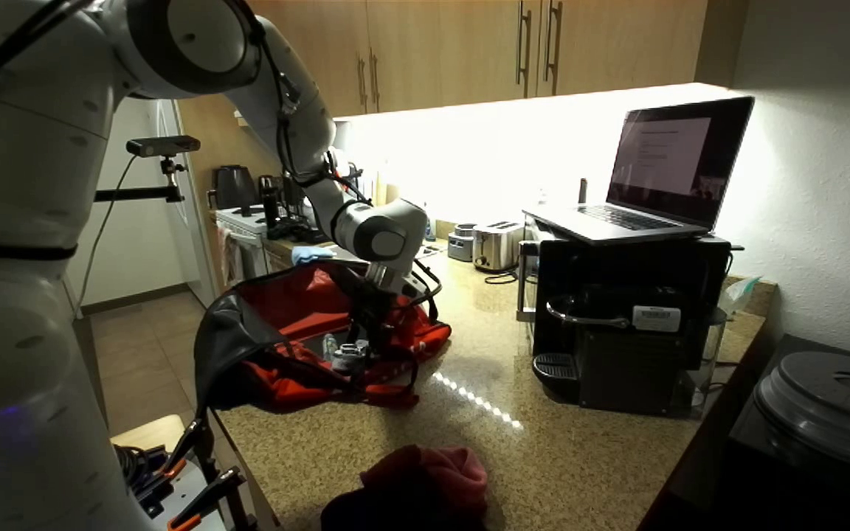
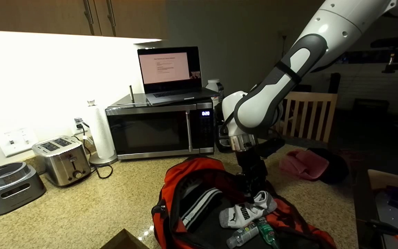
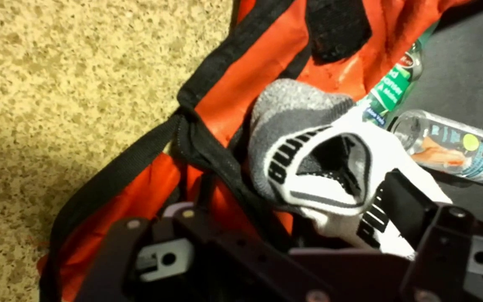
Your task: Remove the sock from the bag
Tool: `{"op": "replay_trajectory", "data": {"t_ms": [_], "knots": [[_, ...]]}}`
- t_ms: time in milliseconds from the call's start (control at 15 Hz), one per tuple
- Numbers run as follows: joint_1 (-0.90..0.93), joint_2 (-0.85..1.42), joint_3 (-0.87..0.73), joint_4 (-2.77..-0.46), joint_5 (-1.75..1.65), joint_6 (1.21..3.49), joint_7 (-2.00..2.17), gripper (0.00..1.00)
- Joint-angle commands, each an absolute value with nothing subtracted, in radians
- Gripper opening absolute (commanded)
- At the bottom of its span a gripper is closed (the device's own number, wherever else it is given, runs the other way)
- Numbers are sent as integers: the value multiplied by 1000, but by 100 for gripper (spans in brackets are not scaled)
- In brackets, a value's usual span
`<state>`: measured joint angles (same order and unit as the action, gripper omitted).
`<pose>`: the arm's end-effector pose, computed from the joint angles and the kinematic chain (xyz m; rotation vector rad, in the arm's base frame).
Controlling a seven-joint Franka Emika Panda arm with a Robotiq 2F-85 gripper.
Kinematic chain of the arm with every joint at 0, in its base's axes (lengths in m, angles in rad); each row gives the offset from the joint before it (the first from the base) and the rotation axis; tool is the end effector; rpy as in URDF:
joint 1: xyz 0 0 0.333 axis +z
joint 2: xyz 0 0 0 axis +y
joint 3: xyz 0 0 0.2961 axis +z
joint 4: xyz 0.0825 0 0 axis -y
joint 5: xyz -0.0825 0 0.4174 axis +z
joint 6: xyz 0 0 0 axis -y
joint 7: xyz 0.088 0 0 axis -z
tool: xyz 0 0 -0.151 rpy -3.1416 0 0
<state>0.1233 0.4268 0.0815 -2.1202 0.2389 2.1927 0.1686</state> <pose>0.5167 0.1287 0.0992 -2.9468 0.2060 0.5760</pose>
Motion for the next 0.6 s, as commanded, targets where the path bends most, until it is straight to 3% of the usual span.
{"op": "replay_trajectory", "data": {"t_ms": [0, 533], "knots": [[134, 386, 90, -2131, 244, 2146, 234, 100], [164, 313, 107, -2111, 248, 2037, 309, 100]]}}
